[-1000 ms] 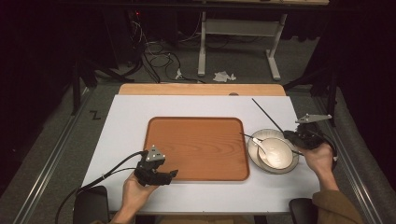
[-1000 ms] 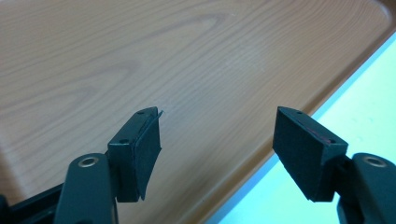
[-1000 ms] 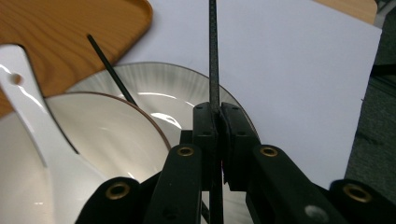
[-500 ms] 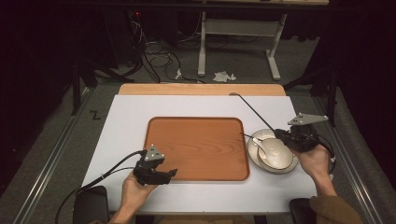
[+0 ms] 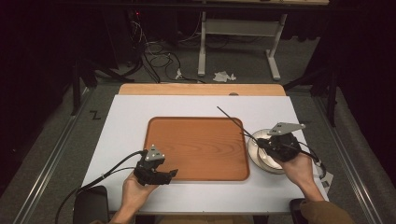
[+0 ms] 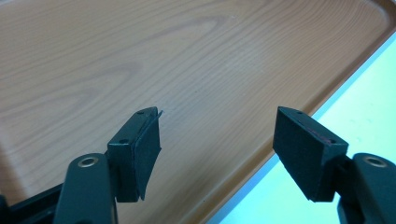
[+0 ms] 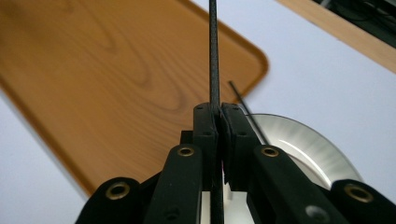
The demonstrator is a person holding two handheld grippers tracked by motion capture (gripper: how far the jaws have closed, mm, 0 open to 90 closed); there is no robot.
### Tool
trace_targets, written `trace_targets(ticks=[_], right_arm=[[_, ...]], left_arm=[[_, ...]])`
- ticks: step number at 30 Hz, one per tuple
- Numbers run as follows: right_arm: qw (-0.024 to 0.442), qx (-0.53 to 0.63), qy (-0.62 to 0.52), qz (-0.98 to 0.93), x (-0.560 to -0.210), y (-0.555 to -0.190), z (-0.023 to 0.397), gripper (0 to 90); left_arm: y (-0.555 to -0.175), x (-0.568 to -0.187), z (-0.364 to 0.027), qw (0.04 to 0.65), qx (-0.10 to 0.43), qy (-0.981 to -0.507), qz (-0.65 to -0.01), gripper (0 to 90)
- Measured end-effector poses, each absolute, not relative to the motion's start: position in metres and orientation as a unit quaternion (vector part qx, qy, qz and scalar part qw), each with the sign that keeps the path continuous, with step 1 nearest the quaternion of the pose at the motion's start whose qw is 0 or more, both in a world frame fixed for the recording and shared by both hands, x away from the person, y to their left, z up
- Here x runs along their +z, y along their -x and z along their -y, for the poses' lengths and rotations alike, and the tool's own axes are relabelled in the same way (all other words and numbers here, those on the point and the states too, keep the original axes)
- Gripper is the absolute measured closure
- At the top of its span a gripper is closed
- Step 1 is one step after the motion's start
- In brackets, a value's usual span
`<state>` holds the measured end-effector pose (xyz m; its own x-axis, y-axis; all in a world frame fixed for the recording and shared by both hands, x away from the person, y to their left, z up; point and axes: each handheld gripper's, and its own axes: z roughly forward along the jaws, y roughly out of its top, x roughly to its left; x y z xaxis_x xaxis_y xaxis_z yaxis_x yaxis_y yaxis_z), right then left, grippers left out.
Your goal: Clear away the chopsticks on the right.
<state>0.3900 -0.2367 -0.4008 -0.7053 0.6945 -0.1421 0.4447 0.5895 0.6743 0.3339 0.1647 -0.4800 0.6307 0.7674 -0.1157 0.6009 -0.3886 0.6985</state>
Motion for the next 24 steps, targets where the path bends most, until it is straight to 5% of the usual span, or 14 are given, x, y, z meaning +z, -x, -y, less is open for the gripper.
trace_targets(ticks=[24], right_arm=[[0.170, 0.230, -0.321, -0.903, -0.463, -0.396, 0.176, 85.9]], left_arm=[[-0.334, -0.482, -0.164, 0.360, 0.110, -0.829, -0.414, 31.8]])
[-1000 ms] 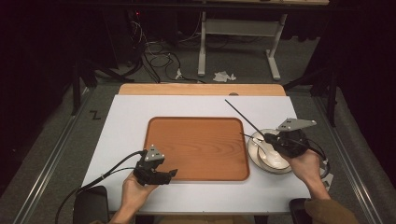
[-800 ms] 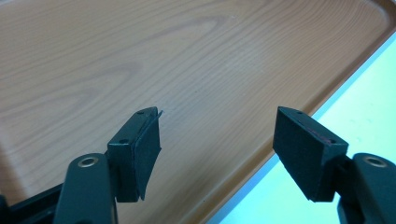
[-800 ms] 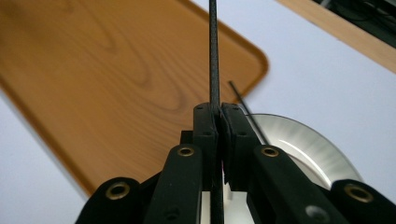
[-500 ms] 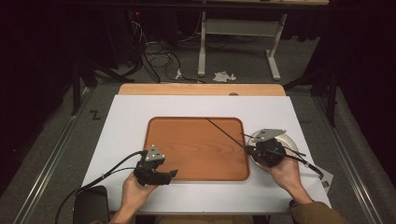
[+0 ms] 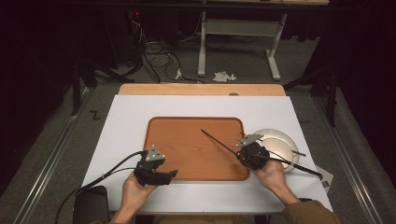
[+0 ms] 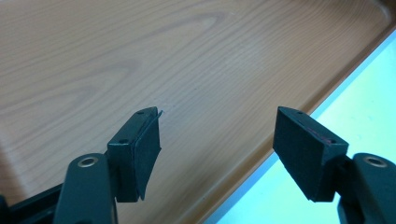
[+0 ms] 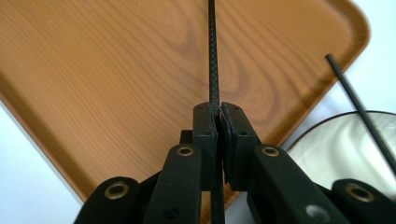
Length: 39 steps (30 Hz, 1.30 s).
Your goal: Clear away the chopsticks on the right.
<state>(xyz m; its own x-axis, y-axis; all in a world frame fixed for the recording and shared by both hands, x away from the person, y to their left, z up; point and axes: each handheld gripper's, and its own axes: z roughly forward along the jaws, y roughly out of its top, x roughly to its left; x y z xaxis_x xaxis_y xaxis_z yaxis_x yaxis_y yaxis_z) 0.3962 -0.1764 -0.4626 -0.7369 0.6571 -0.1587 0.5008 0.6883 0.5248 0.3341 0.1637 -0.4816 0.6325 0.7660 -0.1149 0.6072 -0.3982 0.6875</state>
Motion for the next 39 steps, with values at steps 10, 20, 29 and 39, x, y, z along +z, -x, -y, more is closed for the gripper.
trace_targets(ticks=[10, 20, 29, 39], right_arm=[[0.159, 0.206, -0.315, -0.913, -0.481, -0.396, 0.167, 85.3], [0.144, 0.199, -0.318, -0.916, -0.487, -0.398, 0.165, 83.3], [0.179, 0.185, -0.336, -0.906, -0.487, -0.401, 0.168, 82.4], [0.181, 0.193, -0.340, -0.902, -0.483, -0.401, 0.170, 75.6]], left_arm=[[-0.334, -0.481, -0.164, 0.360, 0.108, -0.829, -0.413, 31.8], [-0.334, -0.481, -0.164, 0.361, 0.108, -0.829, -0.413, 31.8], [-0.333, -0.481, -0.164, 0.361, 0.108, -0.829, -0.413, 31.8], [-0.333, -0.481, -0.164, 0.360, 0.108, -0.829, -0.413, 31.8]])
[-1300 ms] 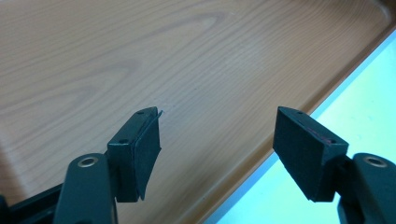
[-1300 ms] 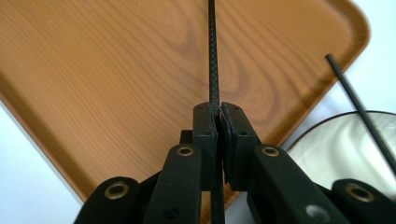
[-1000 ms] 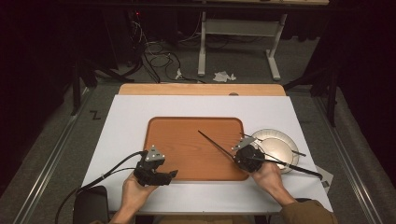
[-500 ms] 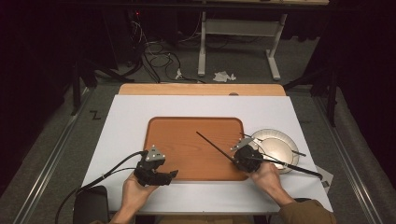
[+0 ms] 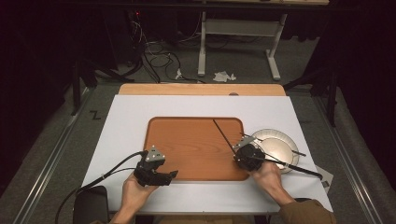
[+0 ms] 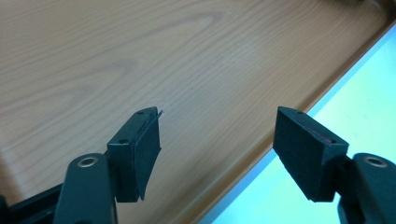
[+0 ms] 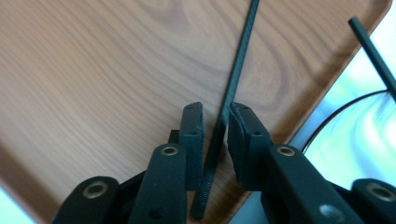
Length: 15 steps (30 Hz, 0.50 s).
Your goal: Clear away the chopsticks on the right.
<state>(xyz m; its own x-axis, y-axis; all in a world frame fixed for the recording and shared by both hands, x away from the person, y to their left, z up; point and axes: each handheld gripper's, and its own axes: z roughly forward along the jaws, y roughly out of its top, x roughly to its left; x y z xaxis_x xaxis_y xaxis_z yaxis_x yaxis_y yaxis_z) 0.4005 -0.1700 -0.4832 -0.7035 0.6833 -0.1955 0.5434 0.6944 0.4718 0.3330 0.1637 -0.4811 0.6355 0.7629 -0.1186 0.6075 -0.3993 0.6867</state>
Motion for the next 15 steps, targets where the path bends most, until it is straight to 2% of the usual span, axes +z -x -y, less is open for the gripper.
trace_targets(ticks=[8, 15], right_arm=[[0.180, 0.241, -0.327, -0.896, -0.467, -0.391, 0.176, 68.3], [0.188, 0.285, -0.309, -0.888, -0.449, -0.387, 0.190, 65.8]], left_arm=[[-0.333, -0.481, -0.164, 0.359, 0.108, -0.830, -0.413, 31.7], [-0.333, -0.482, -0.163, 0.361, 0.106, -0.829, -0.414, 32.7]])
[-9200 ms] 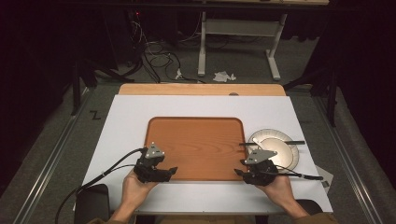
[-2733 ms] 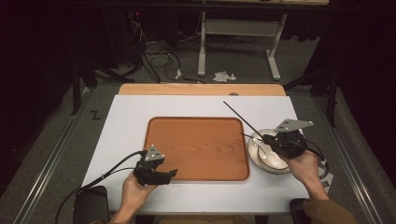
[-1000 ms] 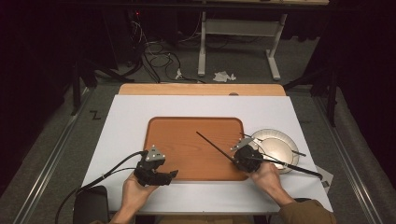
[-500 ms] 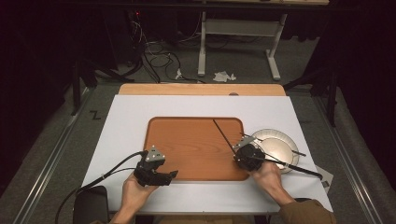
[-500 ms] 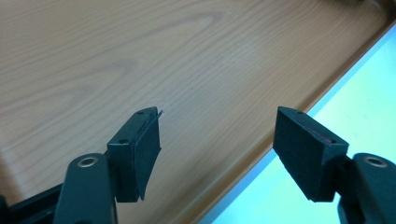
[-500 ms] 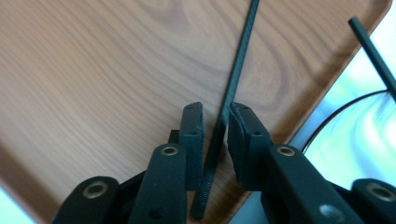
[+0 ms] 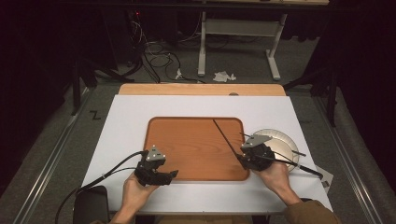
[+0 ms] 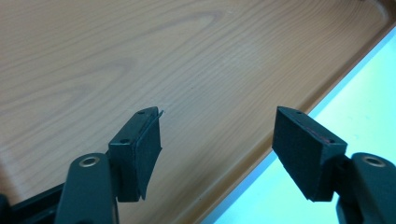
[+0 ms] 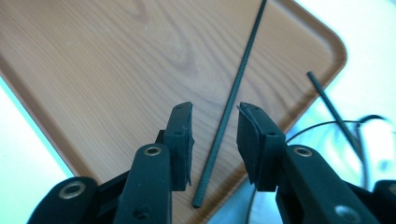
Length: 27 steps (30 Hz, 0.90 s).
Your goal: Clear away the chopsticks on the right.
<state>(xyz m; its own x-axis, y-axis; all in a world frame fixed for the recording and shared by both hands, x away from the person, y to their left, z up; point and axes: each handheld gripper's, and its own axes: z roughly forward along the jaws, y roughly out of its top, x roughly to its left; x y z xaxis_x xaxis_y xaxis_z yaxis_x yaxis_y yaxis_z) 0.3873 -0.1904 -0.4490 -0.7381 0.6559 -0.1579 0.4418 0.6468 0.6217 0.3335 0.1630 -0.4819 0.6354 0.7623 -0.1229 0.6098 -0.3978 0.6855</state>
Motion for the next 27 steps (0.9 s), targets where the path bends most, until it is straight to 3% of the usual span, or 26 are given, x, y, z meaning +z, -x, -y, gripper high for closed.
trace_targets(ticks=[27], right_arm=[[0.204, 0.323, -0.362, -0.850, -0.418, -0.391, 0.250, 64.8]], left_arm=[[-0.334, -0.482, -0.163, 0.360, 0.106, -0.829, -0.415, 32.6]])
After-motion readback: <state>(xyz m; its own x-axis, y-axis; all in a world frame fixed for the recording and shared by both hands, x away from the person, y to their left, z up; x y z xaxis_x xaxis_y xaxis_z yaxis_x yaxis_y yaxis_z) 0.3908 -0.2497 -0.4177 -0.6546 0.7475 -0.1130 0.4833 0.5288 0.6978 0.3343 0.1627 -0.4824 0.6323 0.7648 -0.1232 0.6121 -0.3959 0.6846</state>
